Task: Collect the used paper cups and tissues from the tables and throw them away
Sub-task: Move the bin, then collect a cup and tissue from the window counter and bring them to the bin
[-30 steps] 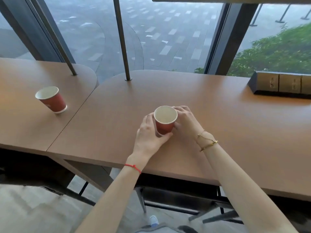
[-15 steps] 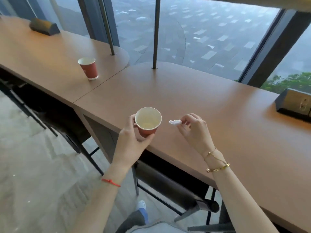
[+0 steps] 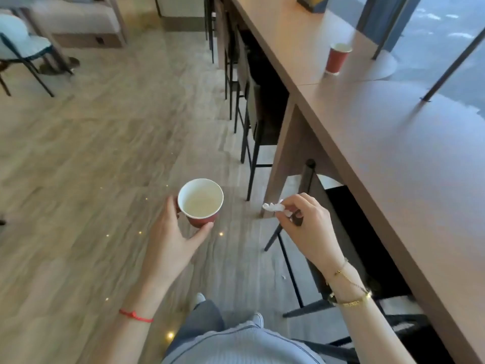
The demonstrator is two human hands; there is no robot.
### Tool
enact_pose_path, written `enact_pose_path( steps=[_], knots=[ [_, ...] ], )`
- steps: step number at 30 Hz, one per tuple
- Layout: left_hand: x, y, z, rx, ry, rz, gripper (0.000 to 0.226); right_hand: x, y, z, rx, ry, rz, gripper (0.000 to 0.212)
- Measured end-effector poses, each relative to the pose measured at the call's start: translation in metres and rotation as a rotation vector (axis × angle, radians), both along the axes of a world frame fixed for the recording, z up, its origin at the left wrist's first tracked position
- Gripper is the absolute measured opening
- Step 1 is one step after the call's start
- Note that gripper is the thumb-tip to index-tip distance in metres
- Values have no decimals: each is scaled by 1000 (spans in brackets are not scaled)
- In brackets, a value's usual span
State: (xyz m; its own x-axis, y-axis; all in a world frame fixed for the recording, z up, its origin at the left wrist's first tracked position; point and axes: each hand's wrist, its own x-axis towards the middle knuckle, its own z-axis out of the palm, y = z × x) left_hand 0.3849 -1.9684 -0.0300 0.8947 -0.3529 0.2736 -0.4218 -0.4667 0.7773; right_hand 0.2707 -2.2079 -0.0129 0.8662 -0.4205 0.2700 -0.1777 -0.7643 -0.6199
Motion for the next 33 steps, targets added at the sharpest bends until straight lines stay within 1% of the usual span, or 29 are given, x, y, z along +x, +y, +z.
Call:
enact_pose_path(
  steps=[5, 8, 12, 18, 24, 29, 33],
  knots=[
    [-48, 126, -6, 9, 17, 314, 59, 24, 101, -2, 0, 17, 258, 10],
    [-79, 203, -9, 12, 22, 462, 61, 37, 176, -8, -14, 41, 402, 11],
    [-126, 316, -13, 37, 49, 663, 63, 46, 295, -17, -13, 56, 588, 11],
    [-198, 476, -11, 88, 61, 944, 64, 34, 480, -26, 20, 46, 881, 11],
    [-264, 599, -14, 61, 79, 1232, 64, 25, 635, -29, -5, 89, 1175, 11],
    [-309, 677, -25, -33, 115, 1487, 67, 27, 760, -38, -36, 127, 1418, 11],
    [-334, 749, -33, -89, 138, 1655, 62, 25, 877, -47, -55, 159, 1586, 10]
  ],
)
